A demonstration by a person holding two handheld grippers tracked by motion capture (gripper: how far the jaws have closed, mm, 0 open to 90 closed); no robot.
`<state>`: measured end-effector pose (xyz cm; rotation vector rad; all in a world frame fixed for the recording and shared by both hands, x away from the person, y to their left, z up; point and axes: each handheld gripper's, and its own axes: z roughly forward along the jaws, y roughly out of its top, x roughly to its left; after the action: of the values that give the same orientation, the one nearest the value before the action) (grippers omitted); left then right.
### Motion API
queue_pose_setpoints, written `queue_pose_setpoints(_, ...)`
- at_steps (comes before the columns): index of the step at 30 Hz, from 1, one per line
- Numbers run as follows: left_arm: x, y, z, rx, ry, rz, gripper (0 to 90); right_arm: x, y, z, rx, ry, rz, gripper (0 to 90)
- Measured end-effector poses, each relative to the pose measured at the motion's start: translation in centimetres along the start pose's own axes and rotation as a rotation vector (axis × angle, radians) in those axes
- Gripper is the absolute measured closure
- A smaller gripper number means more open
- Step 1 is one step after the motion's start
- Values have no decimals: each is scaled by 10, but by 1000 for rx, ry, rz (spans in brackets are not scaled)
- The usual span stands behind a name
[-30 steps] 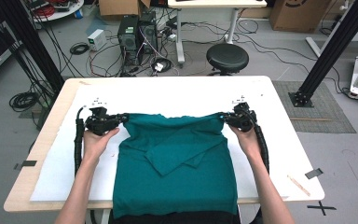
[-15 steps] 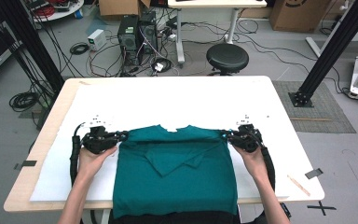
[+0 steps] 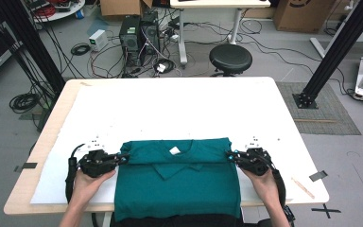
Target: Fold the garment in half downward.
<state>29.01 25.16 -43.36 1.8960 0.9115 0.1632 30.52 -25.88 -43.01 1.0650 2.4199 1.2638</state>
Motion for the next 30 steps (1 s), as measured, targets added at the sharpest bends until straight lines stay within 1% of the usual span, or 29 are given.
queue_pose_setpoints(5,-9,-12,-5,34,-30,-2,862,7,-11,-9,-1,23,8,872)
queue_pose_setpoints(8,-12,-19,-3,50,-31,-6,862,9,-17,-11,13,24,-1,871)
queue_pose_setpoints(11,-10,-22,0,59,-37,-18,862,9,-21,-7,33,18,6,871)
queue_pose_setpoints(14,-10,-20,-1,59,-36,-14,856,8,-25,0,53,19,13,860)
queue_pose_setpoints(15,-10,-19,-2,65,-40,-13,843,8,-25,1,51,26,17,840)
queue_pose_setpoints(16,-10,-18,-2,66,-38,-15,802,8,-25,0,49,25,16,798)
queue_pose_setpoints(17,-10,-16,-4,67,-35,-21,732,8,-24,-1,44,20,22,745)
queue_pose_setpoints(18,-10,-14,-5,61,-22,-25,693,9,-23,-2,39,18,29,678)
queue_pose_setpoints(19,-11,-12,-6,49,-5,-22,664,9,-21,-4,25,16,30,644)
queue_pose_setpoints(20,-12,-9,-7,37,6,-22,633,10,-19,-5,16,16,36,632)
queue_pose_setpoints(21,-12,-5,-7,27,8,-19,615,11,-16,-6,7,17,32,610)
queue_pose_setpoints(22,-14,-1,-6,17,4,-19,605,13,-12,-7,-3,16,27,593)
queue_pose_setpoints(24,-16,6,-3,7,4,-5,596,15,-5,-5,-9,28,15,585)
queue_pose_setpoints(25,-17,10,1,11,0,2,593,15,-1,-3,-12,34,7,575)
queue_pose_setpoints(28,-21,18,13,36,-7,26,594,16,9,9,6,48,-2,575)
queue_pose_setpoints(30,-22,20,24,61,-11,28,596,16,13,19,39,42,-7,575)
